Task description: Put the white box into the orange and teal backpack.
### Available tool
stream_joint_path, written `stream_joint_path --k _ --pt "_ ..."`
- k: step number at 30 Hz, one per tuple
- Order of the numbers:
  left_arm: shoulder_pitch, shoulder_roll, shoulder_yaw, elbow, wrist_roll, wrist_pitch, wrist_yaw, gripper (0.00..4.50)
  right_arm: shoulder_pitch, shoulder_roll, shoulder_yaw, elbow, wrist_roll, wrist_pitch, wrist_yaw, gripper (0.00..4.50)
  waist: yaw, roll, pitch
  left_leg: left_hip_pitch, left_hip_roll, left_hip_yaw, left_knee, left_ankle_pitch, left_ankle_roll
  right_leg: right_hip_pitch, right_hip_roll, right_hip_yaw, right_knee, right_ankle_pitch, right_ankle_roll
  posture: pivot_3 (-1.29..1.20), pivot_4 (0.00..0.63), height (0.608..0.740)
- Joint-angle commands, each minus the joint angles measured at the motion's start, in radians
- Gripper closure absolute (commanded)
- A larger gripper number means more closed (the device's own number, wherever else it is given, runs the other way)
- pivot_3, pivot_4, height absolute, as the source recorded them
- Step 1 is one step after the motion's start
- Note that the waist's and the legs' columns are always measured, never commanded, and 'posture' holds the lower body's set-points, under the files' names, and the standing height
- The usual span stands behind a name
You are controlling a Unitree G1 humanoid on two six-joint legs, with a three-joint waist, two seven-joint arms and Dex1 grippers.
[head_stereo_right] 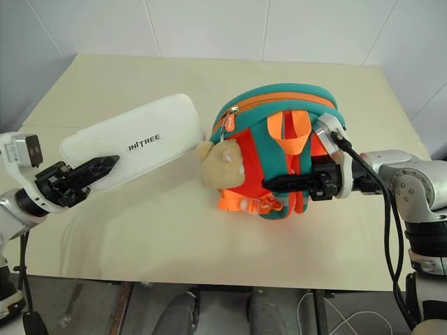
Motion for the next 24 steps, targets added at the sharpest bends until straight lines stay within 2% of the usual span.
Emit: stream_joint_path --k 1,7,14,24 --pt "-0.02 0.039 -0.028 -0.07 -0.072 0.007 -0.039 3.26 0.007 0.017 0.02 -0.012 -0.021 -0.02 0.026 4.47 0.0 0.0 0.0 0.0 0.0 0.0 0.0 0.0 0.0 0.0 0.0 0.0 0.0 0.0 0.0 0.0 0.15 0.74" --pt "-0.041 0.094 -0.145 -0.04 0.035 -0.091 -0.121 3.26 0.008 0.038 0.024 -0.018 -0.037 -0.024 0.025 4.47 -0.001 0.0 0.0 0.0 0.0 0.0 0.0 0.0 0.0 0.0 0.0 0.0 0.0 0.0 0.0 0.0 0.15 0.74" --pt "-0.253 0.092 -0.33 0.17 0.289 -0.337 -0.19 3.26 0.011 0.028 0.017 -0.03 -0.046 -0.017 0.043 4.47 0.008 0.0 0.0 0.001 -0.001 0.0 0.001 0.0 0.0 0.002 0.001 -0.001 0.0 0.0 0.0 0.0 0.15 0.74" --pt "-0.428 0.108 -0.542 0.277 0.515 -0.512 -0.367 3.26 -0.007 -0.025 0.026 -0.013 -0.084 -0.045 0.126 4.47 0.009 0.0 0.0 0.0 -0.001 0.0 0.0 0.0 0.001 0.002 0.0 -0.001 -0.002 0.0 0.001 0.0 0.15 0.74"
